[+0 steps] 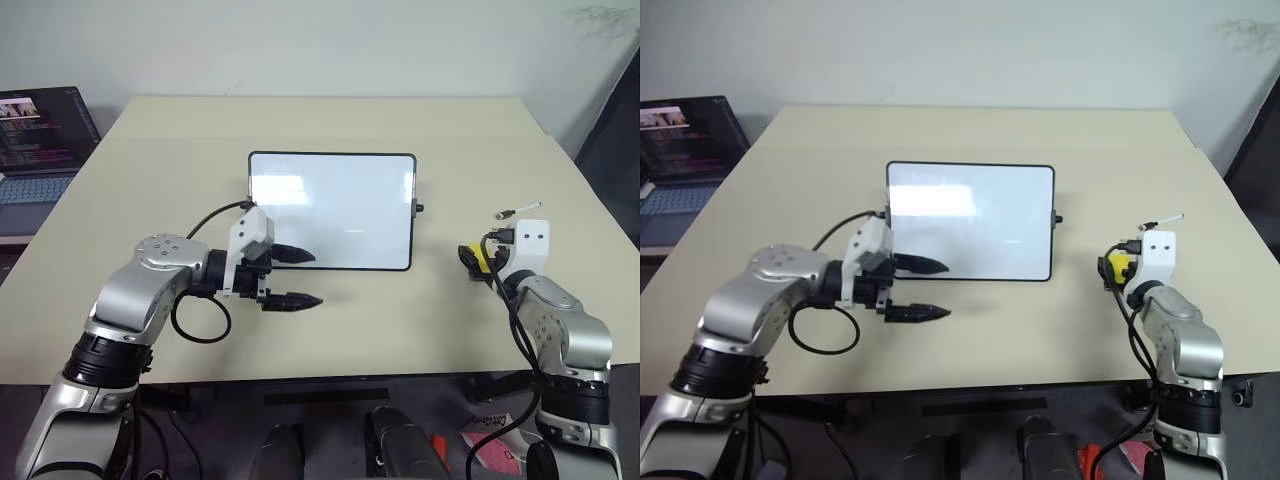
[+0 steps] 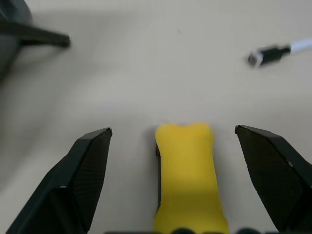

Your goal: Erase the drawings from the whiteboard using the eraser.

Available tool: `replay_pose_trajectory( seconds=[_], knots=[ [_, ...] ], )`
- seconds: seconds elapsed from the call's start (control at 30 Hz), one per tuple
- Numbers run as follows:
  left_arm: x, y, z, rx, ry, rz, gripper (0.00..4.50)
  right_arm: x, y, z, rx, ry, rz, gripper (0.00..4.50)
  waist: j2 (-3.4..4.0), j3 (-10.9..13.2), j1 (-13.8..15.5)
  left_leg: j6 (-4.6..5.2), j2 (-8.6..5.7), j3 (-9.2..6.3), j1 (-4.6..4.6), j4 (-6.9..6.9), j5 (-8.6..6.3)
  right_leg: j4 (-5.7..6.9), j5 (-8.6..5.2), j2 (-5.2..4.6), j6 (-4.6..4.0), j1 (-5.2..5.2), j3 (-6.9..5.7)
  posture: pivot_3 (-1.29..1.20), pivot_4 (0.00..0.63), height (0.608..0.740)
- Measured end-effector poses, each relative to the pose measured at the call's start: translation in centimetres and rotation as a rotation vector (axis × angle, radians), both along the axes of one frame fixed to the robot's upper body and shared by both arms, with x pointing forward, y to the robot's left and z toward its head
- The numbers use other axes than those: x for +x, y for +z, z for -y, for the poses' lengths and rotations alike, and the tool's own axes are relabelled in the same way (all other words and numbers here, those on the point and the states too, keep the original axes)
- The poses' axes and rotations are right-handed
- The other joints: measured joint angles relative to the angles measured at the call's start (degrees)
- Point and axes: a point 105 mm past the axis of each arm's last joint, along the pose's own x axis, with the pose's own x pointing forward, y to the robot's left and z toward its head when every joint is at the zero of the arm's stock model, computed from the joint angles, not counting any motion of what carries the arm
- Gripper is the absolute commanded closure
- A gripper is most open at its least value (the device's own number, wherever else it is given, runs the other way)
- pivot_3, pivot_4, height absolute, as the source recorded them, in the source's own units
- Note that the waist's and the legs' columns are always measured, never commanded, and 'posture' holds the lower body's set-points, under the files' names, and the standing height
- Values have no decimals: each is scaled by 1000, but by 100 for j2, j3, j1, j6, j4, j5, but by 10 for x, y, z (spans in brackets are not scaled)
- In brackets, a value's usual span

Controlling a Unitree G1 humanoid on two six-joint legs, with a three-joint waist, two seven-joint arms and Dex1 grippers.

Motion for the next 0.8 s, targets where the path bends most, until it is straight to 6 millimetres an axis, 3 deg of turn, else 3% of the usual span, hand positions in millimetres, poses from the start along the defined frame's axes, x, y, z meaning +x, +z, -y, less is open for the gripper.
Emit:
replay_pose_trajectory(
  seconds=[0.1, 0.2, 0.3, 0.4, 0.5, 0.63, 0.8],
  knots=[
    [14, 6, -14, -170, 212, 50, 0, -22, 22, -4, -54, -10, 172, 27, 3, -10, 23, 0, 0, -5, 0, -6, -1, -4, -2, -4, 0, 2, -4, 0, 150, 740],
    [25, -1, -36, -312, 474, 84, 0, -50, 3, -21, -107, -8, 220, 27, -4, -16, 37, -2, 1, -9, 0, -5, -2, -5, -3, -7, 0, 4, -7, 0, 150, 740],
    [24, -15, -61, -359, 703, 128, 0, -72, -27, -36, -165, -18, 213, 27, -4, -16, 23, -4, 0, 8, 4, 0, -2, -3, 0, -10, 4, 3, 10, 0, 150, 740],
    [14, -27, -85, -374, 892, 185, 0, -85, -33, -49, -67, -5, 253, 27, -4, -16, 18, -4, 2, 7, 31, 16, -1, -2, 11, -8, 8, 35, 10, 0, 150, 740],
    [-2, -48, -105, -326, 1034, 198, 0, -91, -35, -54, -8, 7, 287, 27, -6, -15, 19, -5, 1, 8, 98, 20, -2, -17, -15, -10, -33, 100, 13, 0, 150, 740],
    [-22, -75, -110, -313, 1100, 123, 0, -93, -49, -53, 12, 29, 283, 27, -16, -18, 33, -6, 3, 4, 95, 51, -3, -32, -16, -13, -33, 118, 9, 0, 150, 740],
    [-19, -71, -107, -322, 1117, 144, 0, -89, -61, -49, 1, 62, 256, 27, -18, -18, 56, -7, 1, 9, 89, 57, -3, -44, -16, -15, -33, 120, 14, 0, 150, 740]
  ],
)
